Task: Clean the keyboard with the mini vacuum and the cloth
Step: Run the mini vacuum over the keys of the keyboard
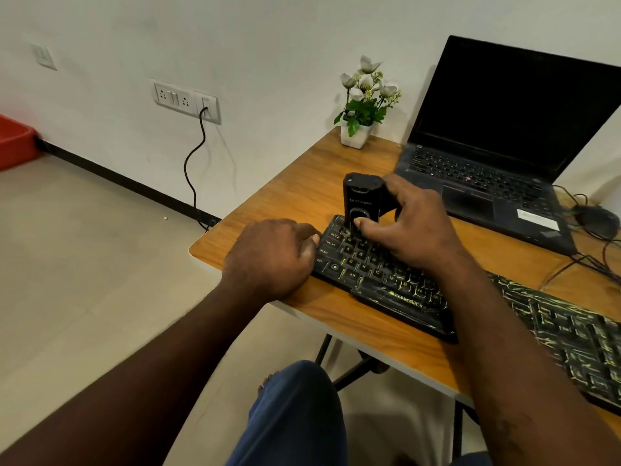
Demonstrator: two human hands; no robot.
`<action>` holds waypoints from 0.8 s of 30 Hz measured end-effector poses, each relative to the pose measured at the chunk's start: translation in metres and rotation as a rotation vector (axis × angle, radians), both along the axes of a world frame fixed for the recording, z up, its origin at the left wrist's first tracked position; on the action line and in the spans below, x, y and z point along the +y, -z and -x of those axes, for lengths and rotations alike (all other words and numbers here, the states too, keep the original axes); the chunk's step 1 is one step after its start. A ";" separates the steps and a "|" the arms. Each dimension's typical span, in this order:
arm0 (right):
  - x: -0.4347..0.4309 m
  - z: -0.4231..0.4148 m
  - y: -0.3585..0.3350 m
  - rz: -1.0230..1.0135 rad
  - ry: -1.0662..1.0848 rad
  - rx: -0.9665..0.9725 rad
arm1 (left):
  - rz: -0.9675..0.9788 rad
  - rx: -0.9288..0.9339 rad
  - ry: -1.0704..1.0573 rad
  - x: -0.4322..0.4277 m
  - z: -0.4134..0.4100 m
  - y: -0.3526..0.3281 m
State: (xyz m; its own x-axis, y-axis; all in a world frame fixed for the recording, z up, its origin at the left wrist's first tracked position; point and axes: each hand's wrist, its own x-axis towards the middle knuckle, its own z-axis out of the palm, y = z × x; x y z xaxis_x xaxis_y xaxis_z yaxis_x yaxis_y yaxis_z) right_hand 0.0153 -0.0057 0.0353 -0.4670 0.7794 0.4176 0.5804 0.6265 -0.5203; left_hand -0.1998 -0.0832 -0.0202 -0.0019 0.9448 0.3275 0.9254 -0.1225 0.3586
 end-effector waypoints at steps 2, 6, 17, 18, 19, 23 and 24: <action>-0.004 -0.001 0.001 0.069 -0.106 0.021 | -0.010 0.005 0.000 0.000 -0.001 0.000; -0.002 0.000 0.001 0.024 -0.093 -0.030 | -0.015 -0.011 0.000 -0.001 -0.001 -0.002; -0.007 0.001 -0.001 0.079 -0.204 0.017 | -0.029 -0.014 0.008 -0.002 0.000 0.000; -0.007 0.002 -0.001 0.053 -0.193 0.007 | -0.031 -0.015 0.008 -0.001 0.000 0.001; -0.006 0.003 -0.001 0.011 -0.165 -0.003 | -0.035 -0.017 0.006 -0.001 0.000 0.001; -0.005 -0.001 0.000 0.069 -0.179 0.030 | -0.036 -0.001 0.002 -0.001 0.000 0.001; -0.006 -0.003 0.000 0.118 -0.220 0.033 | -0.034 0.002 0.004 -0.001 0.000 0.001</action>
